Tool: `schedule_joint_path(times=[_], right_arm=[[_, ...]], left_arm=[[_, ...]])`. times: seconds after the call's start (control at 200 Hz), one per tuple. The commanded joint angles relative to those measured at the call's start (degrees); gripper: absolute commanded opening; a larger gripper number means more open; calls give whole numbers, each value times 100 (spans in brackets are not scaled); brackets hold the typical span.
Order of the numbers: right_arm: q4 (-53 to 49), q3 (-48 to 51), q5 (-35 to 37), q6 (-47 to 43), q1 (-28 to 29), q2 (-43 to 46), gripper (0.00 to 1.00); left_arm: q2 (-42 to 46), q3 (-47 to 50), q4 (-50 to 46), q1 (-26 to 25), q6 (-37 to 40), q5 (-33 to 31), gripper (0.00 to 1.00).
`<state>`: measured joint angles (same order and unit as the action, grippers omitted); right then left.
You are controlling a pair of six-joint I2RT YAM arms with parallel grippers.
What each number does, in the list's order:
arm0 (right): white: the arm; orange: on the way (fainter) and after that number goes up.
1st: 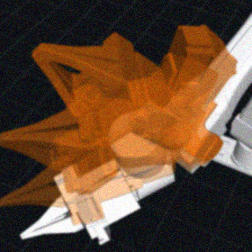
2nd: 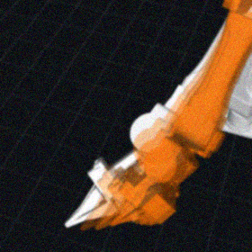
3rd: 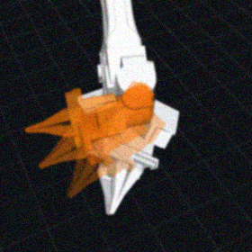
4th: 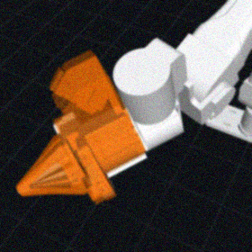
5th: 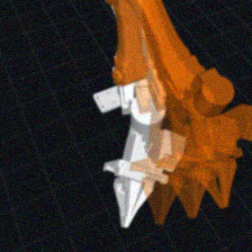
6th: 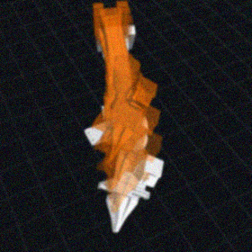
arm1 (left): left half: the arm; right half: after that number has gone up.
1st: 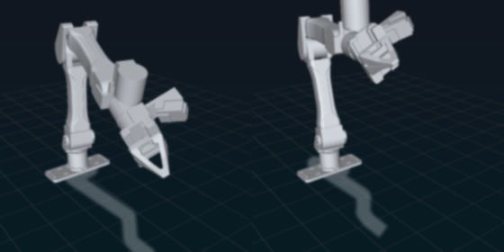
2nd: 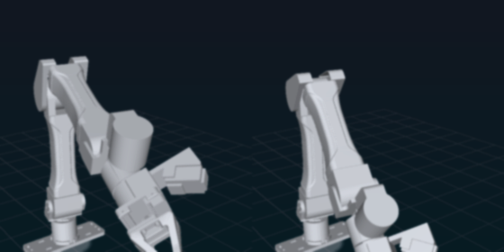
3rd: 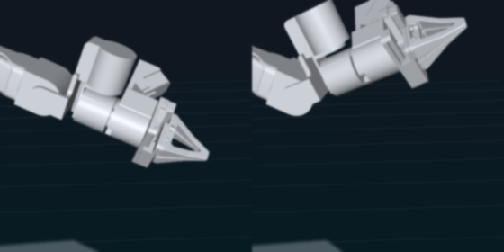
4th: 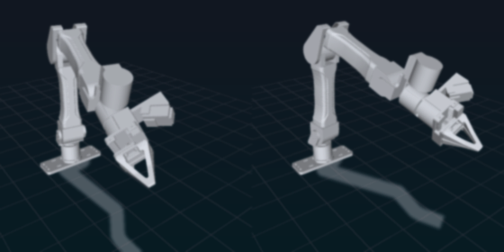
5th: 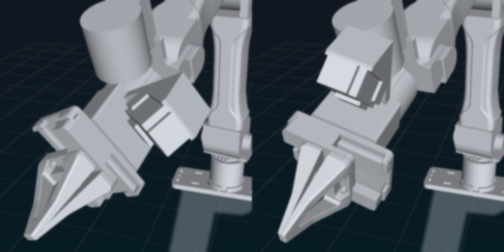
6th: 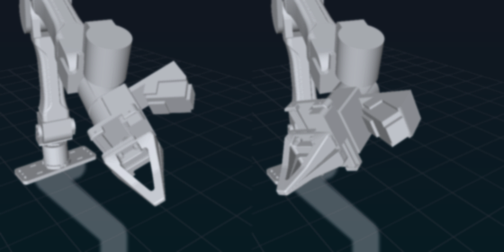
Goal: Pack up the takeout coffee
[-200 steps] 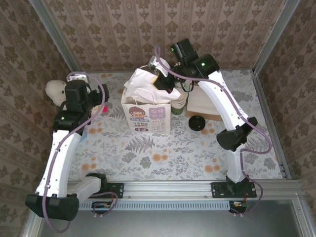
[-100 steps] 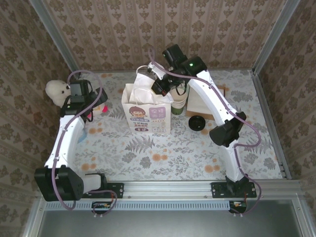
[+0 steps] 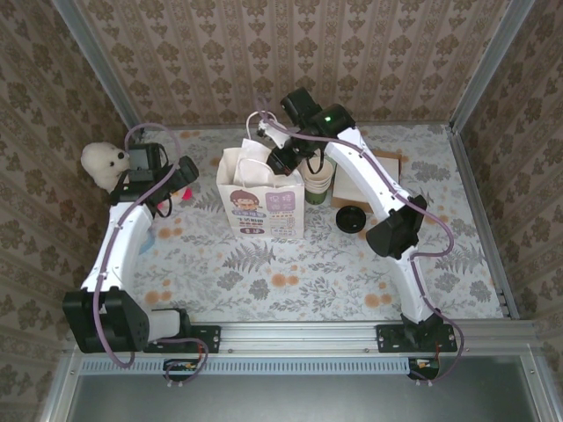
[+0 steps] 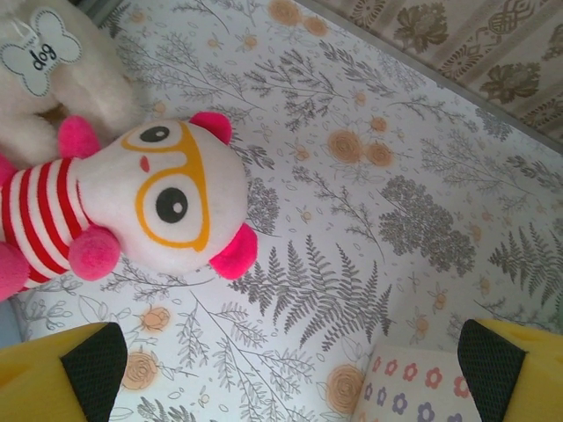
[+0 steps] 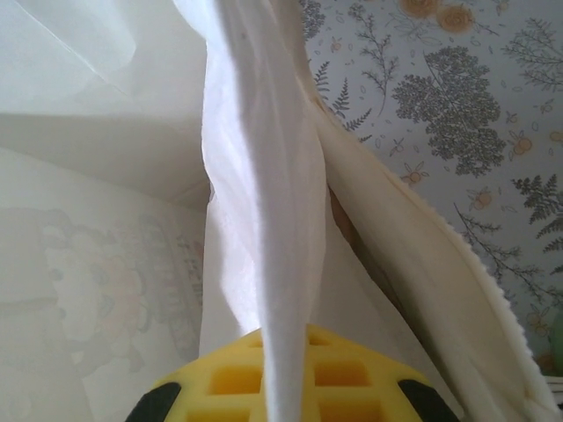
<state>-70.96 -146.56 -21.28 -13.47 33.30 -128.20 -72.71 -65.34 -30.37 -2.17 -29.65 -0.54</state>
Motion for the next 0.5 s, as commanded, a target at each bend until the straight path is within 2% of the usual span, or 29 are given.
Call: schedule_joint_path(times=[0.0,0.11,0.215,0.355,0.495], right_arm=[[-97,-90,828,-20,118,340,35],[34,109,666,22,109,559,34],[164,266,745,104,115,740,18],[146,484,645,48,117,926,3],[-216,585,972,12,158,772,0]], left_arm=[[-118,13,92,-48,-154,265,100],[-160,-4,119,-73,-164,264,100],[-148,-14,95,-73,-142,273,100],[-130,-54,41,-74,-85,324,100],[-130,-98,36,-87,-91,440,100]])
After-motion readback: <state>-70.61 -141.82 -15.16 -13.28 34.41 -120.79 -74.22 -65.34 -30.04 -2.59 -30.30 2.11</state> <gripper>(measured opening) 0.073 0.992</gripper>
